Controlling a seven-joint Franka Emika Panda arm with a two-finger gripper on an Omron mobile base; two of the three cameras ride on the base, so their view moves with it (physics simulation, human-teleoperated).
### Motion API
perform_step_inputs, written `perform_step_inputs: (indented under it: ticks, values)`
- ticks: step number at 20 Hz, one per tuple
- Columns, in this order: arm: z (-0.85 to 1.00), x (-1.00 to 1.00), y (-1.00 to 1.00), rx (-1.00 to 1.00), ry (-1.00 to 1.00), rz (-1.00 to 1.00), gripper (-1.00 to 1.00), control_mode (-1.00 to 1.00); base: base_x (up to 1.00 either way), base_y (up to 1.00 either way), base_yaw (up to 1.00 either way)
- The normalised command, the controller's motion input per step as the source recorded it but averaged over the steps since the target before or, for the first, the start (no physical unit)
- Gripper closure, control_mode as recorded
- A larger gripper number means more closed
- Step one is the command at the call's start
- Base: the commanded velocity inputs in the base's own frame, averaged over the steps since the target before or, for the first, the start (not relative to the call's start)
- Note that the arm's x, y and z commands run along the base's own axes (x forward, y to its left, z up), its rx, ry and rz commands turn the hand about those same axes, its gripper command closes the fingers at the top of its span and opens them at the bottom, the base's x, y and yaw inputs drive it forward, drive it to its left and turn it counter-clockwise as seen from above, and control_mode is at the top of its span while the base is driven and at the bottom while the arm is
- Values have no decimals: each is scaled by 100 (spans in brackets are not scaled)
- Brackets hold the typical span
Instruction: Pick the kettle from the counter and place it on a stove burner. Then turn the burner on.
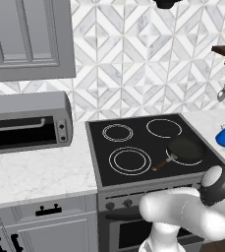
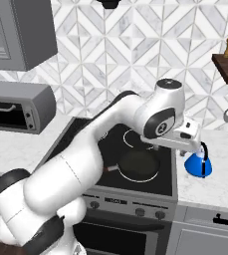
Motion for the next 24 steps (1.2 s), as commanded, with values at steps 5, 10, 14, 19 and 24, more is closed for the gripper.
perform_step_inputs:
  ticks: [5,10,14,19,24]
  values:
    - [-65,59,-100,16,7,13,-100,-100,0,0,0]
    - [-26,17,-69,7,0,13,-100,-100,0,0,0]
    - [-3,8,-11,0,0,0,-100,-100,0,0,0]
    - [-17,23,-2,0,0,0,-100,-100,0,0,0]
    - [-26,36,0,0,0,0,-100,-100,0,0,0]
